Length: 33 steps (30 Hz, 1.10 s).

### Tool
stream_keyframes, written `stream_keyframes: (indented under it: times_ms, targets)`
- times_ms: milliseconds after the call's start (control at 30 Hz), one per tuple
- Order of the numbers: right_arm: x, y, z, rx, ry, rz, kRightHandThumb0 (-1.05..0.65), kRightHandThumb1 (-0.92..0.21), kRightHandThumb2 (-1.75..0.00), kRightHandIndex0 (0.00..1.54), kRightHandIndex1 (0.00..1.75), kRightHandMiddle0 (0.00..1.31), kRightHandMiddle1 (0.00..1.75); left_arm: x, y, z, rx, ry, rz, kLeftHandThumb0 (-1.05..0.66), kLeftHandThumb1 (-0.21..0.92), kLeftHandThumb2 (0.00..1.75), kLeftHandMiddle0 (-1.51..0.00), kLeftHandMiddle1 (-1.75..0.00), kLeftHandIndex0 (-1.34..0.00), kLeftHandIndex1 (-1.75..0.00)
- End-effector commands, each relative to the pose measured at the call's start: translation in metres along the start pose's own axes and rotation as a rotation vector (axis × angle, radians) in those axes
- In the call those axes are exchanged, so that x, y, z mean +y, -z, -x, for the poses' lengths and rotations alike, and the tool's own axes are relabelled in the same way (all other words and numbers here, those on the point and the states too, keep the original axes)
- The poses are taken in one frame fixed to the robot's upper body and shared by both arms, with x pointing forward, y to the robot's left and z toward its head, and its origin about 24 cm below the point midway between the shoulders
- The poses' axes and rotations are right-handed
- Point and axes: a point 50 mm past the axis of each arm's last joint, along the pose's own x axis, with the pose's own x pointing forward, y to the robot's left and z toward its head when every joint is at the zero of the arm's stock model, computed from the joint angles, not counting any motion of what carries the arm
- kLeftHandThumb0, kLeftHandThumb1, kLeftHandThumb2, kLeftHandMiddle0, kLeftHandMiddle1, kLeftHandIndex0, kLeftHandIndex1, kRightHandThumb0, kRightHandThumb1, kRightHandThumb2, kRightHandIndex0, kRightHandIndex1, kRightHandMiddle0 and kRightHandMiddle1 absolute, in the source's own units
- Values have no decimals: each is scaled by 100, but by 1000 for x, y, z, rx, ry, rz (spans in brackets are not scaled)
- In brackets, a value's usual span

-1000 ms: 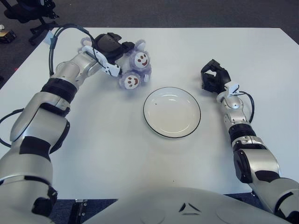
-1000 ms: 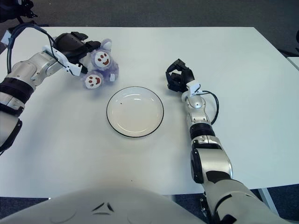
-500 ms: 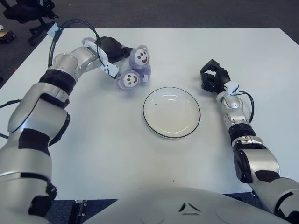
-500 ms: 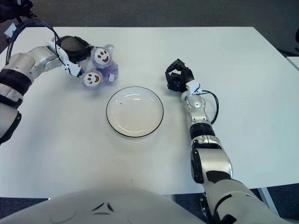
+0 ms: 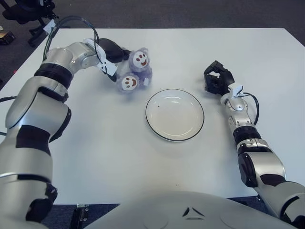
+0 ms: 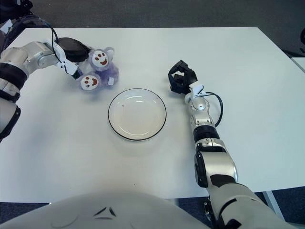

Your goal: Put the doll into the plate.

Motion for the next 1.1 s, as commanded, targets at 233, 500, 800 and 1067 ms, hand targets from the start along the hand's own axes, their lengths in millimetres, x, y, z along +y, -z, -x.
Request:
stream_keyframes:
  times_ms: [233, 500, 800, 1067]
  targets:
    - [1, 21, 14, 108, -26, 16, -39, -64, -90, 96, 175, 38, 175, -18, -8, -9, -7, 80, 13, -75, 87, 0, -41, -115, -27, 0]
    - [1, 21, 15, 106, -35, 27, -39, -64, -90, 96, 175, 38, 175, -36, -16, -21, 69, -87, 43, -79, 89, 1, -30, -158, -24, 0]
    - [0, 21, 15, 105, -41, 32, -39, -64, -90, 96, 175, 38, 175, -62, -20, -28, 255, -279, 208, -81, 91, 1, -46, -102, -25, -1]
    - [0, 21, 15, 104, -44, 32, -39, -64, -90, 96, 175, 38, 175, -78, -27, -34, 313, -265, 218, -81, 91, 0, -70, -14, -31, -1]
